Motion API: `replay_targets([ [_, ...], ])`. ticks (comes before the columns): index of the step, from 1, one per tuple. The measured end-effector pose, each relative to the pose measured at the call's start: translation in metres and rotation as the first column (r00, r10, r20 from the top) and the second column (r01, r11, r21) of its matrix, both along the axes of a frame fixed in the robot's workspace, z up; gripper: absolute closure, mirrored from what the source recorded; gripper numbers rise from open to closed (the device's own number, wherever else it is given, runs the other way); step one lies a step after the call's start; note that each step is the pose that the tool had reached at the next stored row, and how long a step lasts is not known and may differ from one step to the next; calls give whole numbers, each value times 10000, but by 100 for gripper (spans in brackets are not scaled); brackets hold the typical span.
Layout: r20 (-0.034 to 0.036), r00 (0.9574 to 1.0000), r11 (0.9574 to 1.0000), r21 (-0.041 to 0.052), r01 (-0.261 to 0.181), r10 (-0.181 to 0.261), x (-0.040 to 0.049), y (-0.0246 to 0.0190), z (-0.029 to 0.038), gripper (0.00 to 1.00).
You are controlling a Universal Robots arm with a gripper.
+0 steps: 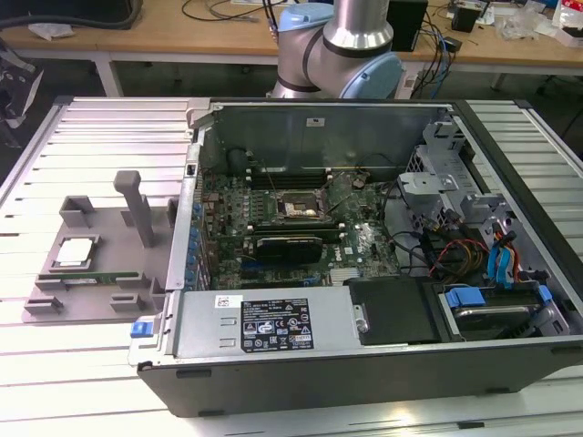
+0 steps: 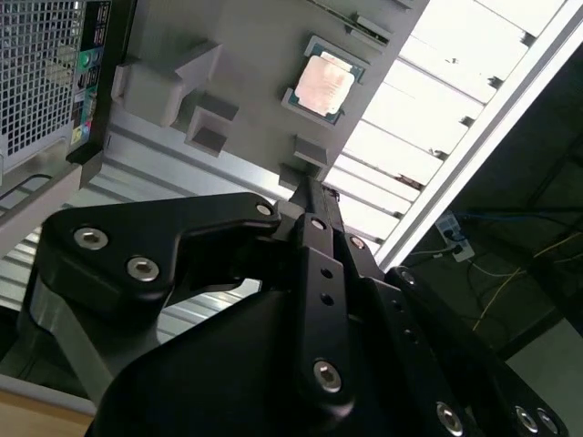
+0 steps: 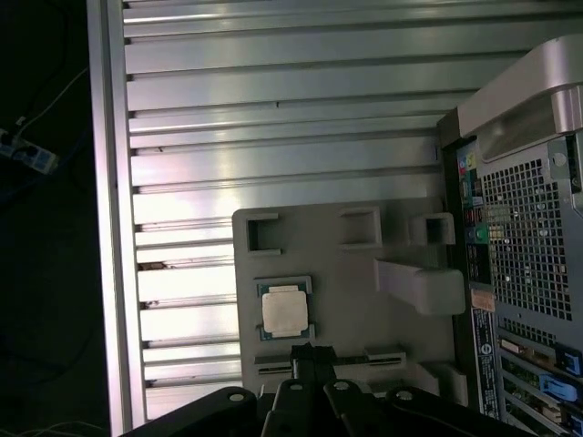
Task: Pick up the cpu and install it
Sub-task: 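Reach for the cpu, then pick up the cpu and move it towards the insertion slot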
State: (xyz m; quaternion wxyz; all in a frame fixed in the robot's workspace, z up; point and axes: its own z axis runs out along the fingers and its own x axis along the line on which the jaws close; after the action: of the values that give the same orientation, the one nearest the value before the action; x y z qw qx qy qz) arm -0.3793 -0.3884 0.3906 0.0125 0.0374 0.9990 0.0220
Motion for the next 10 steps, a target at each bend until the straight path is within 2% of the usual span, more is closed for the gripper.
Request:
replay_targets([
  [10,0,10000,10000,0,0,0,-2,0,0,89],
])
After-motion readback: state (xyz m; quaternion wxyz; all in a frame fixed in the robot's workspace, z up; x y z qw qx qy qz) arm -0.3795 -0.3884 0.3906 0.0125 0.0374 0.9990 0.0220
